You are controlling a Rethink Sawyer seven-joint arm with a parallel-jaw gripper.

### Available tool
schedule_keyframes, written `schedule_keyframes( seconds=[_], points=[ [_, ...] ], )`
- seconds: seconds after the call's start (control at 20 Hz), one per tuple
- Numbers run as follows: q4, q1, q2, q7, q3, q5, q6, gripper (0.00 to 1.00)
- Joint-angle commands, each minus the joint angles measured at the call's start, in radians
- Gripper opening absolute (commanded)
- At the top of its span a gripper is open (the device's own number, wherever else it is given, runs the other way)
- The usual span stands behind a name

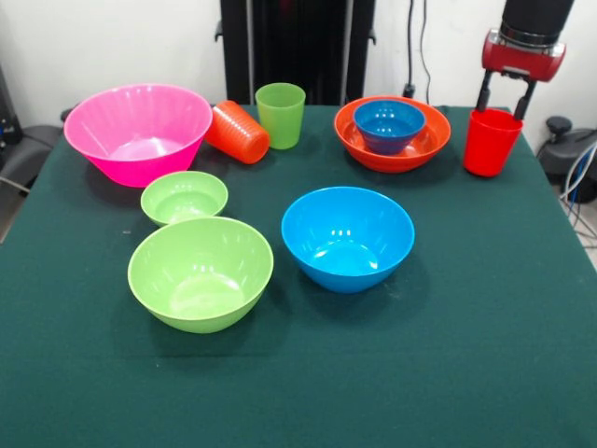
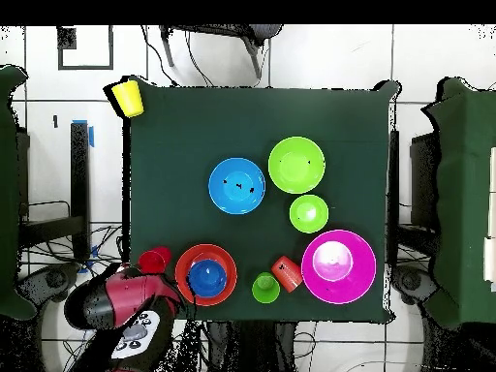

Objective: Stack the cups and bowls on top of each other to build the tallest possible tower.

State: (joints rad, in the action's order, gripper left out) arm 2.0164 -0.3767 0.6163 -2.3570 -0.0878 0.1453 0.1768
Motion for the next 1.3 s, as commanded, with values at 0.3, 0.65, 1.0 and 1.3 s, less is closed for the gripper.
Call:
schedule_keyframes(
  seconds=[0.3,0.65,1.0,1.3],
  points=[
    [-0.055,0.011,-0.145,-0.151,0.064,0.037,-0.094,1.00],
    [-0.048,0.007,-0.123,-0.156,0.069,0.047,-0.077,1.00],
    [-0.018,0.020,-0.081,-0.155,0.090,0.048,-0.065,1.00],
    [0.014,0.040,-0.018,-0.153,0.117,0.054,-0.027,1.00]
  ],
)
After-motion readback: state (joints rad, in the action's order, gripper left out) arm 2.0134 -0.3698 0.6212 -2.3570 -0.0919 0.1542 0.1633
